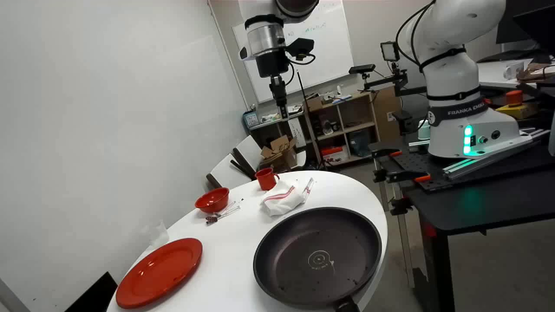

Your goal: Pick up the white and red towel on the left and use it to wipe the black pan

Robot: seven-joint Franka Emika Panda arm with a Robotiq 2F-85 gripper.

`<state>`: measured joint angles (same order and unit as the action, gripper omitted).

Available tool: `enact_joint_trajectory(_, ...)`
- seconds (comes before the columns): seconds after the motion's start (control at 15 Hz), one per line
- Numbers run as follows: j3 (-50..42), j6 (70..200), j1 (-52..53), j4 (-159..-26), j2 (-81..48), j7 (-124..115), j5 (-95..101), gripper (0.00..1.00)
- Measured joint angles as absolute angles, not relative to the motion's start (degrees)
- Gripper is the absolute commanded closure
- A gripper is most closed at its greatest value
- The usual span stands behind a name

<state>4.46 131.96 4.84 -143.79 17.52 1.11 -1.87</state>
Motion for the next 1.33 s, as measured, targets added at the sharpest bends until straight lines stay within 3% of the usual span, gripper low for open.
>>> enact_joint_trajectory(0.93,4.22,131.97,4.68,-143.53,17.07,1.11,-1.87,0.0)
enact_joint_trajectory(1.33,1.23,132.09,3.02,-137.98,8.85,1.71,-2.39,0.0)
